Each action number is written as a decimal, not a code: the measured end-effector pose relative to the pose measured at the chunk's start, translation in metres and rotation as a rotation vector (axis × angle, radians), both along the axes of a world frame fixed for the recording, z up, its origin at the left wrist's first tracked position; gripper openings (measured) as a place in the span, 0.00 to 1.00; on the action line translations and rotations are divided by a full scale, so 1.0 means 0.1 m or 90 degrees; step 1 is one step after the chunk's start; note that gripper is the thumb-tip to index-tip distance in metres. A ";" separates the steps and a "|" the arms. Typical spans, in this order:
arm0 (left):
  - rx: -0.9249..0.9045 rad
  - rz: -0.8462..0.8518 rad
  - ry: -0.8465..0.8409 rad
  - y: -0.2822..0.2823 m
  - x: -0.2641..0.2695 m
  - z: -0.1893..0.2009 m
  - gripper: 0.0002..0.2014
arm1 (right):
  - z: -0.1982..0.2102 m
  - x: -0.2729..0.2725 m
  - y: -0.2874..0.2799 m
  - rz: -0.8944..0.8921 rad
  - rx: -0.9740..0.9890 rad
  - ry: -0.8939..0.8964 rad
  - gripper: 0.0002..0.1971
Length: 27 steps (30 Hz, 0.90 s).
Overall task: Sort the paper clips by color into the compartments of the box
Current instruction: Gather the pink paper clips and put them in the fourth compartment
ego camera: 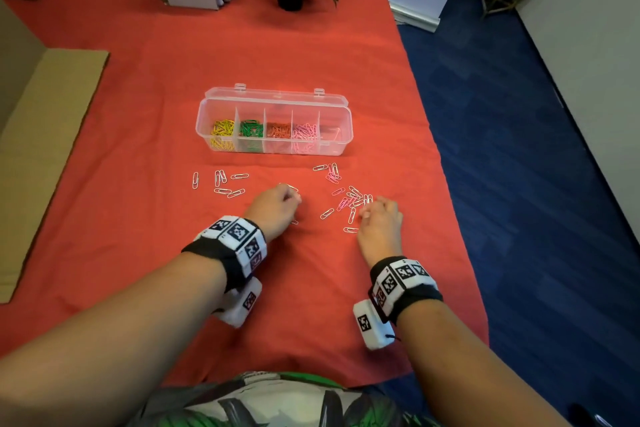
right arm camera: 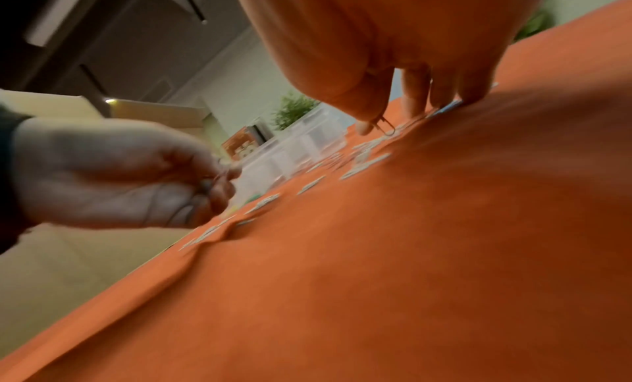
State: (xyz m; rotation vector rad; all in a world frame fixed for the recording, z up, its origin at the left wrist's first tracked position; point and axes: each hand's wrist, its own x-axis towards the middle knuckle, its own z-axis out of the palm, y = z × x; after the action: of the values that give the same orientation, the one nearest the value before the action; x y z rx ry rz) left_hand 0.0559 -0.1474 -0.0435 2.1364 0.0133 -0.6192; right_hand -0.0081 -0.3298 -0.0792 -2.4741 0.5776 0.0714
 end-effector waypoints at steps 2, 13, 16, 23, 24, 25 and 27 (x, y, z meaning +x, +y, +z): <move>-0.147 0.154 0.127 0.06 0.00 0.05 0.12 | 0.06 0.04 0.19 0.062 0.020 -0.023 0.12; -0.254 0.228 0.249 -0.10 0.04 0.15 0.11 | 0.26 0.35 -0.29 -0.134 0.277 -0.003 0.11; -0.050 0.055 0.041 -0.25 0.04 0.01 0.07 | 0.27 0.39 -0.35 -0.030 0.155 0.083 0.08; 0.179 -0.226 -0.165 -0.42 -0.06 -0.08 0.10 | 0.12 0.23 -0.14 0.234 -0.115 0.062 0.09; 0.186 -0.239 -0.171 -0.40 -0.07 -0.10 0.10 | 0.10 0.20 -0.11 0.252 -0.156 0.066 0.09; 0.196 -0.243 -0.170 -0.38 -0.08 -0.10 0.10 | 0.10 0.17 -0.09 0.263 -0.188 0.072 0.09; 0.229 -0.242 -0.156 -0.31 -0.08 -0.08 0.09 | 0.11 0.15 -0.07 0.271 -0.214 0.085 0.09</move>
State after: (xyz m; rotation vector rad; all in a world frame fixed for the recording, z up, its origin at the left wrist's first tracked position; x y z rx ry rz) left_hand 0.0480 -0.1786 -0.0519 2.5796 -0.4564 -0.5995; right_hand 0.0071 -0.3369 -0.0685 -2.9010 0.1096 0.3313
